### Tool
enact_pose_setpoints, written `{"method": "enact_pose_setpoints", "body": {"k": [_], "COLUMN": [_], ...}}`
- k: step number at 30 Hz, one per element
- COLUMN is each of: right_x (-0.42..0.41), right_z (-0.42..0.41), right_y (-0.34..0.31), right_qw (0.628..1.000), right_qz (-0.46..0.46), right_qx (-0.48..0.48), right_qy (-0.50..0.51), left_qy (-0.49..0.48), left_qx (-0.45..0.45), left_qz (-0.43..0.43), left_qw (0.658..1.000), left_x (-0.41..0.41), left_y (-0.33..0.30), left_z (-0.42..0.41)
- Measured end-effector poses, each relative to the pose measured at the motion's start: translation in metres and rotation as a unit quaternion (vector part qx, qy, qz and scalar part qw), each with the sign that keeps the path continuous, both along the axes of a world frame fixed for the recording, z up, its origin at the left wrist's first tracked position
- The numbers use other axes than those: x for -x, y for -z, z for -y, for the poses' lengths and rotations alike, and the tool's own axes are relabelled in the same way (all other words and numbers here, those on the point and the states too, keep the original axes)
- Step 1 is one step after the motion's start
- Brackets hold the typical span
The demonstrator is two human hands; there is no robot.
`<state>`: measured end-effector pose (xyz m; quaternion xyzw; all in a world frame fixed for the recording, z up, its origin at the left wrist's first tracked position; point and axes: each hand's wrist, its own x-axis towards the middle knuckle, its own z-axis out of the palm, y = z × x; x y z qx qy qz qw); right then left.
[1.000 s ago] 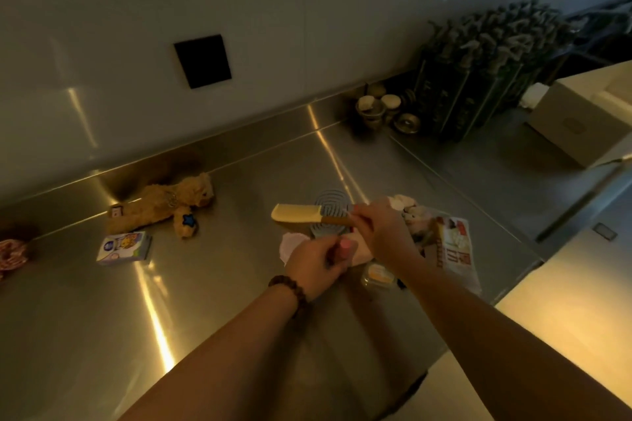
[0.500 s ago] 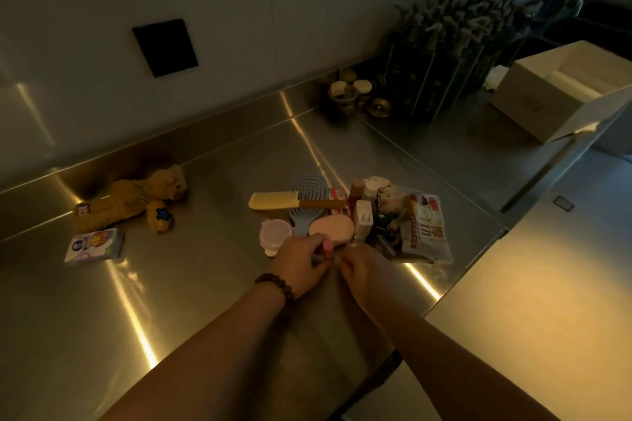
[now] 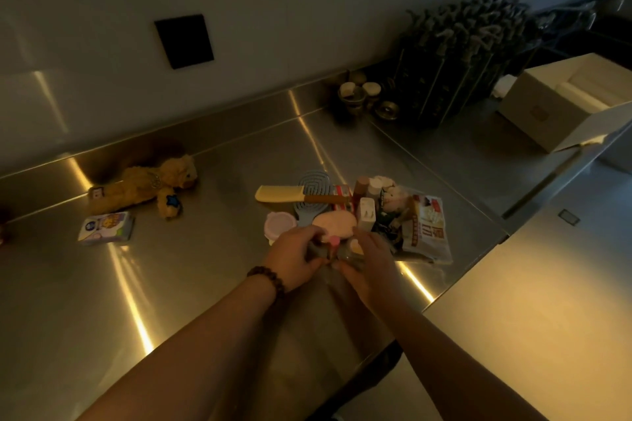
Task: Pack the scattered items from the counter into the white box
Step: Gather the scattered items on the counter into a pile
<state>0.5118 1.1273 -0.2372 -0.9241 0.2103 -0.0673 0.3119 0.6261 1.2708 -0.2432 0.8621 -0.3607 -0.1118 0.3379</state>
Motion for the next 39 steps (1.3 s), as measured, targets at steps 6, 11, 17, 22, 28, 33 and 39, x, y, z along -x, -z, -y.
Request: {"method": "enact_pose_setpoints", "body": {"k": [6, 11, 17, 22, 28, 33, 39], "right_x": [-0.028, -0.089, -0.161, -0.228, -0.279, -0.282, -0.287], "right_z": [-0.021, -0.077, -0.152, -0.221, -0.29, -0.318, -0.316], "right_y": [-0.043, -0.06, -0.033, -0.021, 0.003, 0.036, 0.044], "right_qw": [0.994, 0.978, 0.957, 0.934, 0.902, 0.902, 0.903], "right_qz": [0.089, 0.113, 0.025, -0.02, 0.031, 0.043, 0.157], "right_qx": [0.006, -0.018, 0.051, 0.083, 0.146, 0.185, 0.107], "right_qy": [-0.063, -0.176, -0.284, -0.347, -0.405, -0.389, -0.384], "left_qy": [-0.057, -0.193, -0.349, -0.453, -0.531, -0.548, -0.535], "left_qx": [0.048, 0.01, -0.073, -0.146, -0.168, -0.177, -0.191], "left_qz": [0.022, 0.08, 0.081, 0.056, 0.022, -0.001, -0.001], "left_qw": [0.997, 0.978, 0.931, 0.878, 0.83, 0.818, 0.823], "left_x": [-0.009, -0.021, -0.038, -0.07, -0.12, -0.167, -0.198], "left_y": [-0.011, -0.017, -0.016, -0.004, 0.006, 0.012, 0.021], "left_z": [-0.032, -0.099, -0.208, -0.309, -0.396, -0.432, -0.447]}}
